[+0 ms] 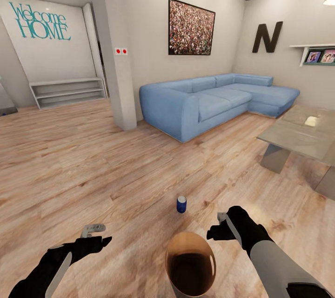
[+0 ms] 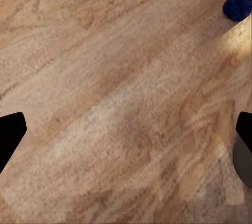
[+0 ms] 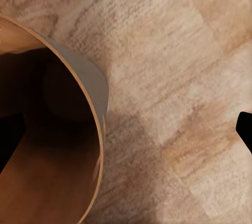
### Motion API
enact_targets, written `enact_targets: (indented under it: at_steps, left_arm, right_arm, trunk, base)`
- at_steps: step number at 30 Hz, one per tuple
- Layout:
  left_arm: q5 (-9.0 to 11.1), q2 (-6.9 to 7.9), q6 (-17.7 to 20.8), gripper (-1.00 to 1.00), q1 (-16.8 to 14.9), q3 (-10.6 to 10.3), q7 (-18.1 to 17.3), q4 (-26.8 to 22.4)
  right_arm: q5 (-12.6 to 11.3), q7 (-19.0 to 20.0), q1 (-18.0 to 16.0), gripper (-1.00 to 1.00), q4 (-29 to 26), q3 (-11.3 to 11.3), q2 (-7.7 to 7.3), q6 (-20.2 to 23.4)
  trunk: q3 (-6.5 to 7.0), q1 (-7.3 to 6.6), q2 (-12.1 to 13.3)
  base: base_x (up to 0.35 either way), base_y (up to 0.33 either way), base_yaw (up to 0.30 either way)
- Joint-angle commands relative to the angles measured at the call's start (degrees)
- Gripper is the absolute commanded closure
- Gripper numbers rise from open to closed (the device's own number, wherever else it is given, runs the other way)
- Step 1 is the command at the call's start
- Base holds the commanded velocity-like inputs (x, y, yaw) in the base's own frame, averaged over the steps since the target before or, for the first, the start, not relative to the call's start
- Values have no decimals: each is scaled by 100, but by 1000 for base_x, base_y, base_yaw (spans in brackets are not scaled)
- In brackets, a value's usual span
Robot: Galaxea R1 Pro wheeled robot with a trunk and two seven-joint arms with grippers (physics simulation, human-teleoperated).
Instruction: Put the three can of soda from the living room inside the tash can in the kitchen.
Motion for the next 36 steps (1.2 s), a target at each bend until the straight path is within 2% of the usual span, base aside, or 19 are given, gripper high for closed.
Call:
enact_targets:
  at_steps: [1, 8, 22, 27, 36]
  left_arm:
    - [0, 0, -14, -100, 0, 0, 0, 11]
    - [-2, -6, -62, -100, 0, -1, 6, 49]
    - [-8, -23, -65, -100, 0, 4, 5, 55]
    - [-14, -25, -61, -100, 0, 4, 2, 63]
    - [-11, -26, -61, -100, 0, 6, 3, 62]
  right_arm:
    - [0, 0, 0, -100, 0, 0, 0, 0]
    - [0, 0, 0, -100, 0, 0, -2, 0]
    - [0, 0, 0, -100, 0, 0, -19, 0]
    - [0, 0, 0, -100, 0, 0, -15, 0]
    - [-7, 3, 0, -100, -6, -8, -25, 0]
  trunk:
    - [0, 0, 0]
    - [0, 0, 0]
    - [0, 0, 0]
    - [-90, 110, -201]
    - [-289, 133, -213]
  base:
    - [0, 34, 0]
    - [-26, 117, 0]
    - [-3, 14, 0]
    - [0, 0, 0]
    - [0, 0, 0]
